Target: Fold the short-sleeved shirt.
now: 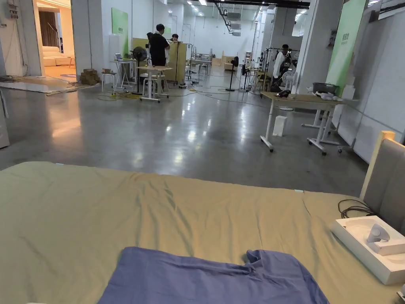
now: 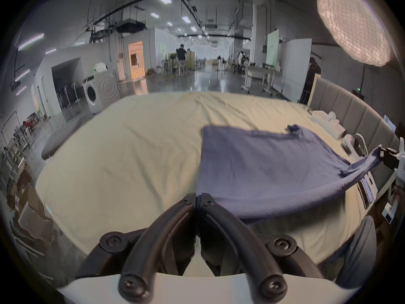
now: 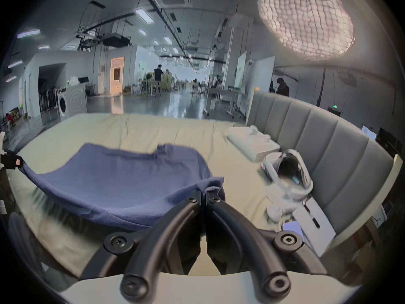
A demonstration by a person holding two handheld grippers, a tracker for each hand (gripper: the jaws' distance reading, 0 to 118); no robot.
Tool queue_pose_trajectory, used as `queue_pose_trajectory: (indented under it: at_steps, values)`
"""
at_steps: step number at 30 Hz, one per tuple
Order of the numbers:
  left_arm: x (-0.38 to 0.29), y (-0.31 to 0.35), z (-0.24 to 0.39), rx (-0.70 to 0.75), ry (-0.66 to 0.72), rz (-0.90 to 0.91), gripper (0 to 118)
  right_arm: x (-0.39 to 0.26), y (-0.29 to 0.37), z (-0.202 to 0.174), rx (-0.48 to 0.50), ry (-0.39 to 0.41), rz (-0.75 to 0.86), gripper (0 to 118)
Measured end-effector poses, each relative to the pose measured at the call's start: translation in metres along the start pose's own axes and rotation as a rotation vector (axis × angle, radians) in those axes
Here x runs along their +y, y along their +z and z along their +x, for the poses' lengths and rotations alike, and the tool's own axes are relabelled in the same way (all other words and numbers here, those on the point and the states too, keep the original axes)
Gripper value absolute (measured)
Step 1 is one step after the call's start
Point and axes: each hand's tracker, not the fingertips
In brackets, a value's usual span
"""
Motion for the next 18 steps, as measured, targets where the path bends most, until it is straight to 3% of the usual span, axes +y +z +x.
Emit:
queue_pose_trajectory:
  at_steps: [2, 10, 12, 13, 15, 16, 18]
  values:
    - [-0.017, -0.009, 0.001, -0.02, 0.016, -0.071, 4, -0.017, -0.004, -0.002, 0.003, -0.027, -0.057, 1]
    - [-0.052, -0.033, 0.006, -0.004, -0.036, -0.2, 4, -0.06, -0.024, -0.01, -0.021, 0.065, -0.253, 2]
    - [-0.055, -0.032, 0.006, -0.004, -0.035, -0.223, 10, -0.061, -0.025, -0.01, -0.023, 0.076, -0.262, 7]
    - [-0.055, -0.031, 0.006, 0.002, -0.032, -0.222, 19, -0.061, -0.022, -0.01, -0.027, 0.083, -0.263, 12]
    - [-0.053, -0.024, 0.002, 0.022, -0.034, -0.203, 42, -0.058, -0.016, -0.011, -0.038, 0.086, -0.244, 47]
    - [-0.05, -0.022, 0.0, 0.018, -0.008, -0.182, 50, -0.055, -0.012, -0.01, -0.041, 0.081, -0.235, 59]
    - [-0.042, -0.012, -0.002, 0.011, 0.034, -0.108, 51, -0.046, -0.003, -0.009, -0.038, 0.03, -0.171, 62]
